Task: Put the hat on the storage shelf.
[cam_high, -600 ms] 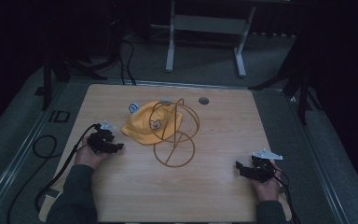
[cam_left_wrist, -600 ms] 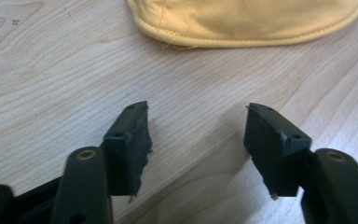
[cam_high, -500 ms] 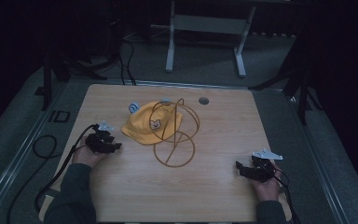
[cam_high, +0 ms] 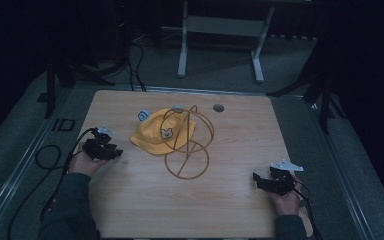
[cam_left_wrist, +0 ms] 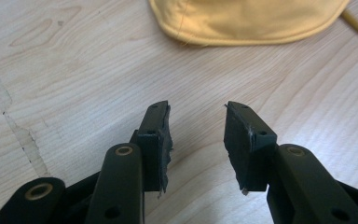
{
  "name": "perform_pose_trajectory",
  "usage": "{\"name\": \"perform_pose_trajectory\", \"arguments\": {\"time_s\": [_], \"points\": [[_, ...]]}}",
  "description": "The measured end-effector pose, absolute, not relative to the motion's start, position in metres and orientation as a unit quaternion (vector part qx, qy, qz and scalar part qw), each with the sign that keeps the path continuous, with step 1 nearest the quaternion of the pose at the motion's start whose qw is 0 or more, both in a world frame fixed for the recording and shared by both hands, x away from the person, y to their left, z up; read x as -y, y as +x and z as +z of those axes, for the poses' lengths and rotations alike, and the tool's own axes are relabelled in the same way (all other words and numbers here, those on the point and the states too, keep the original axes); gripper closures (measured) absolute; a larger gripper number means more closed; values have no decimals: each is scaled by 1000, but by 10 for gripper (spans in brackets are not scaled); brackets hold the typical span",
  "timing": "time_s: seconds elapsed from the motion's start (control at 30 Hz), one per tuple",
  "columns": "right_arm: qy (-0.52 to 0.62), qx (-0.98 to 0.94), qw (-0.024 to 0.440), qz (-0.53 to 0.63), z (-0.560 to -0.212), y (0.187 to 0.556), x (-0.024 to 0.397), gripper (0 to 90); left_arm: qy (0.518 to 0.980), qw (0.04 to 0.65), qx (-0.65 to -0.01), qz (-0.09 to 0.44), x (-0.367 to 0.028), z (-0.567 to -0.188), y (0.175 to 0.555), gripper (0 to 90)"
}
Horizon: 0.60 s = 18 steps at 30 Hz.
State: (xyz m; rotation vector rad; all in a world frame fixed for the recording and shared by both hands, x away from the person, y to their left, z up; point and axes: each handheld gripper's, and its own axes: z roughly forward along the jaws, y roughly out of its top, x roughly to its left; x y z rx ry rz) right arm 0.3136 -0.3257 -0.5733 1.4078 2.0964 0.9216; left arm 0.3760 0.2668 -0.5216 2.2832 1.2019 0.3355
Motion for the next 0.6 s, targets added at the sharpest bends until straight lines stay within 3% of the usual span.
{"name": "perform_pose_trajectory", "arguments": {"time_s": [0.6], "points": [[510, -760, 225, 334, -573, 314, 326, 228, 856, 277, -415, 136, -261, -484, 377, 599]]}}
